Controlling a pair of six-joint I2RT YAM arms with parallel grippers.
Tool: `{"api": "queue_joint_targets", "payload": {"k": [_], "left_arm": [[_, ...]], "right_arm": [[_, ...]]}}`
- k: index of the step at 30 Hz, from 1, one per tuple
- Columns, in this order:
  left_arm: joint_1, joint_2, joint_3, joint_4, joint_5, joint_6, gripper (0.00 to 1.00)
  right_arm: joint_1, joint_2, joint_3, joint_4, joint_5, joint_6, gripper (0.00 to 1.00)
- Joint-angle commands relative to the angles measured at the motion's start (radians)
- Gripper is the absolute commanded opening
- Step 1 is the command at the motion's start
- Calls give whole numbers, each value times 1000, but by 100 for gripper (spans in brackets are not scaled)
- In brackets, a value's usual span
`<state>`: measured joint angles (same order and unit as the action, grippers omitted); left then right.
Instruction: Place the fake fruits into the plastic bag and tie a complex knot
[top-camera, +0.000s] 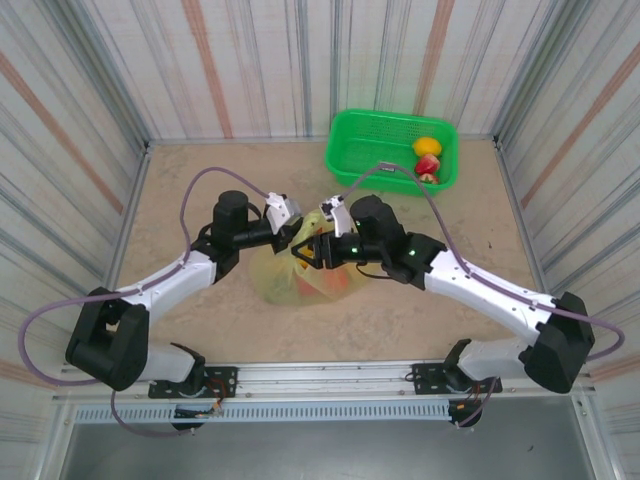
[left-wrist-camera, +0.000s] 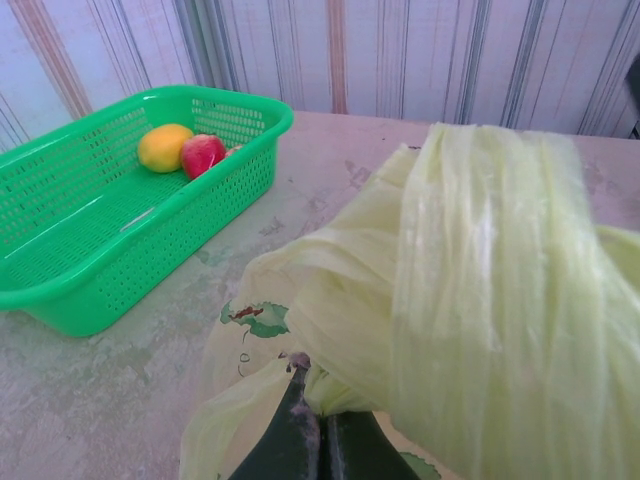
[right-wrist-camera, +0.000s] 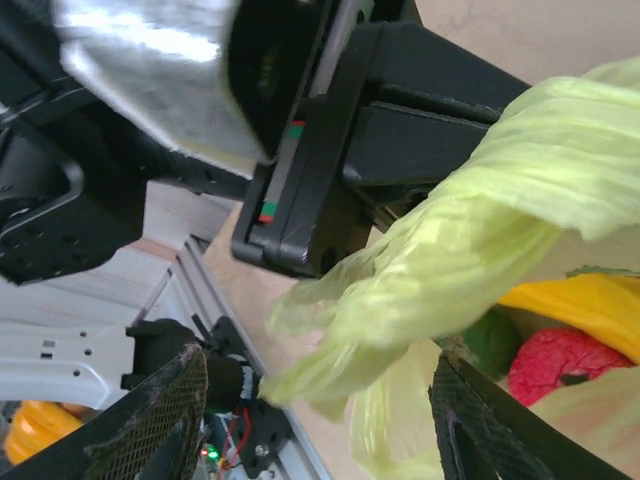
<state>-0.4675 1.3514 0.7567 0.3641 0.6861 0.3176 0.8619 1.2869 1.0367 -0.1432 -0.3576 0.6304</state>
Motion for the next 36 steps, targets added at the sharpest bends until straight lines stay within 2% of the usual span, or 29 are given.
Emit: {"api": "queue_joint_targets", "payload": {"k": [1,4,12,14,24,26,29,36], "left_arm": [[-9,-28,1,7,-11,19,0],[-10,-29,1,7,-11,22,0],[-11,-41,1,-2,-29,32,0],[-11,-43,4,-7,-37,35,0],[-13,-66,-7,-21,-112,51,0],[-20,-66,-9,-23,-111,54,0],[-34,-67,-8,-38,-112,70,0],[-47,-69,-7,-52,-118,92,0]], "right_arm": [[-31,27,31,-4,-23,83,59],[-55,30,17,33,-23,102,50],[-66,14,0,62,-58,92,9],[-66,2,-13,57,-55,86,3],[-79,-99,-98,32,-57,54,2],[-81,-108,-107,40,-60,55,5],[-80,-102,-110,54,-82,57,17],[-80,-106,-115,95,-98,68,21]]}}
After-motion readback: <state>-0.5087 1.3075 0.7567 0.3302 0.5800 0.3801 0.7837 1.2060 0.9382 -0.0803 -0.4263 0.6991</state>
